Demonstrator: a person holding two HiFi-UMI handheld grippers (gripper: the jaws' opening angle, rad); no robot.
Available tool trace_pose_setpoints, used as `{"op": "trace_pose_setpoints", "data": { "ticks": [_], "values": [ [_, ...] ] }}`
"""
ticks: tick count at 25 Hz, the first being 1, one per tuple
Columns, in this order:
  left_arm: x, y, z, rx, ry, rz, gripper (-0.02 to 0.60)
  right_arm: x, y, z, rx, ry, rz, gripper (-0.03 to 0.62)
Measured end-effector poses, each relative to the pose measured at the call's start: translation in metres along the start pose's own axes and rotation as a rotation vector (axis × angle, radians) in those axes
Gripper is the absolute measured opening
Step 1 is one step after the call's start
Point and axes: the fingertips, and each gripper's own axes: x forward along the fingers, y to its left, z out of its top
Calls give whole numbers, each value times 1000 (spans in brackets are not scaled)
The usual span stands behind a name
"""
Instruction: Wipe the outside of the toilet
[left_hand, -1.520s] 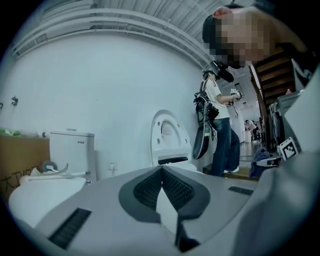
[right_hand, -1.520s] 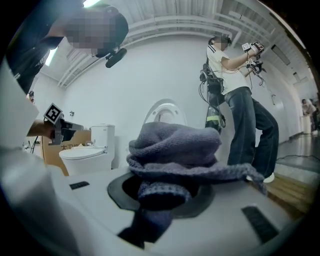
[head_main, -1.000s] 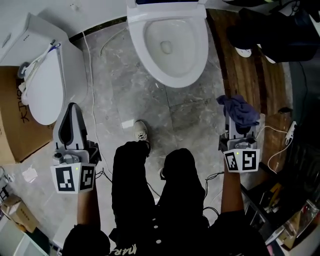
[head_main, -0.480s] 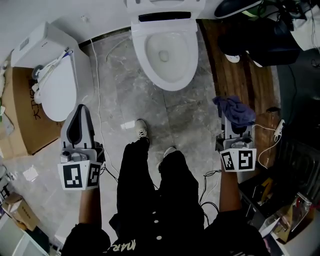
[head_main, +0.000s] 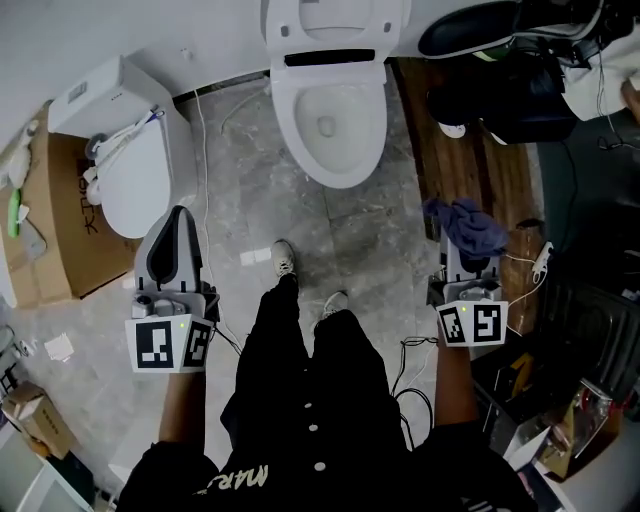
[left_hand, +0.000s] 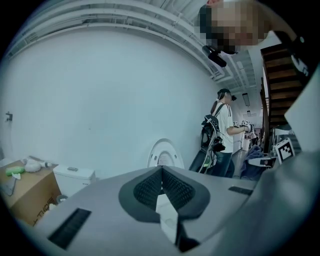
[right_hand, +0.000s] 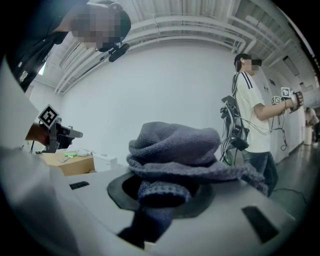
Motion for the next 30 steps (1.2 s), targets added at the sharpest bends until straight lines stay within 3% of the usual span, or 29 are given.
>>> {"op": "trace_pose_setpoints", "data": {
  "ticks": [8, 30],
  "values": [
    [-9, 8, 59, 23, -56, -24, 9, -3, 2, 61, -36, -40, -28, 117],
    [-44, 25, 134, 45, -184, -6, 9, -29, 12, 157, -21, -204, -78, 117]
  ]
}}
